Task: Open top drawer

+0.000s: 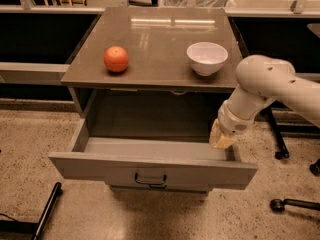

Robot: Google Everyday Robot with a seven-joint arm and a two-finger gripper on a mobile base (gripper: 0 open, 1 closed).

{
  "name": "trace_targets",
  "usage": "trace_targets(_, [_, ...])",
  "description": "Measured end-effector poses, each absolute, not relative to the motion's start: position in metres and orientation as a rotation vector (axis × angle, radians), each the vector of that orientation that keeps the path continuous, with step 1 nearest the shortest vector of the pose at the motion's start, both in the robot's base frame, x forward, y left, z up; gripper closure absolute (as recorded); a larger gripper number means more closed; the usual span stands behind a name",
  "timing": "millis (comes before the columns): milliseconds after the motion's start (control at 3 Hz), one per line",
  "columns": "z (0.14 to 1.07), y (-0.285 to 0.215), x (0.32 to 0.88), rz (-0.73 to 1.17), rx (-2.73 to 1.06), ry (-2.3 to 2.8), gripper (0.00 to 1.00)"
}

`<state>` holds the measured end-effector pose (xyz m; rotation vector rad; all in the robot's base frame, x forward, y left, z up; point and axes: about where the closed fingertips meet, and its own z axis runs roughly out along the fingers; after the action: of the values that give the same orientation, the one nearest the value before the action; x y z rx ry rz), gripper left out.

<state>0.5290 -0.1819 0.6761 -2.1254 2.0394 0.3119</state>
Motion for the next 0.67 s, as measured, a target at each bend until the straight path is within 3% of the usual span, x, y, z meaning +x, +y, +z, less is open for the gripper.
trace_targets(667, [0.611,-0.175,0.525,0.409,-2.138,2.054,0.84])
